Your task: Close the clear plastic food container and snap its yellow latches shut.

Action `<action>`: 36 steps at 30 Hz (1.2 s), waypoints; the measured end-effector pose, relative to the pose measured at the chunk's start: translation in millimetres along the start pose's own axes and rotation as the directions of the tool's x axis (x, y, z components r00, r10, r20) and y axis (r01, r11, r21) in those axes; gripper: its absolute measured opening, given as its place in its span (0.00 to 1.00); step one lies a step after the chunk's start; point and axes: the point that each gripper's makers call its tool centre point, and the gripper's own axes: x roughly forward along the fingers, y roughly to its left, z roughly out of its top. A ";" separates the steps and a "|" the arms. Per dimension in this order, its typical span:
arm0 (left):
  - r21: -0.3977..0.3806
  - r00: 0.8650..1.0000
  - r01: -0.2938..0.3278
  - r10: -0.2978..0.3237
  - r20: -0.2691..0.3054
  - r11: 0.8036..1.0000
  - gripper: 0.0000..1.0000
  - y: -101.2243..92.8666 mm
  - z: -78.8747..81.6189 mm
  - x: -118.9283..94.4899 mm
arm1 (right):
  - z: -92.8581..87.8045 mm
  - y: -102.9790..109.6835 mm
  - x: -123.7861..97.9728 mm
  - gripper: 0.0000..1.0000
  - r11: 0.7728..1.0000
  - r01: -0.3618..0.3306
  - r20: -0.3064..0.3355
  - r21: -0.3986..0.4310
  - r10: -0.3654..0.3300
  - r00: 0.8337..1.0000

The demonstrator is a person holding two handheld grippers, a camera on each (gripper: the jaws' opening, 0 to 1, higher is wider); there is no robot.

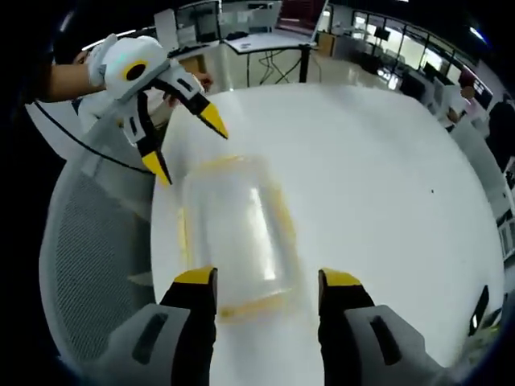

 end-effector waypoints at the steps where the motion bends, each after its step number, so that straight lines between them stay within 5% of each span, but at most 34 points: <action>1: -0.006 1.000 -0.003 0.003 0.002 1.000 0.49 0.5 0.0 0.1 | -1.6 1.4 -1.4 0.47 1.000 0.005 0.005 0.005 -0.005 1.000; 16: -0.077 0.999 -0.040 0.040 0.010 0.996 0.47 -2.1 -7.0 3.0 | -34.8 28.2 -7.6 0.48 0.991 0.079 0.076 0.110 -0.088 0.993; 36: -0.131 0.999 -0.044 0.046 0.008 0.990 0.40 -8.9 -9.6 16.8 | -36.7 41.7 9.9 0.39 0.955 0.169 0.198 0.244 -0.219 0.955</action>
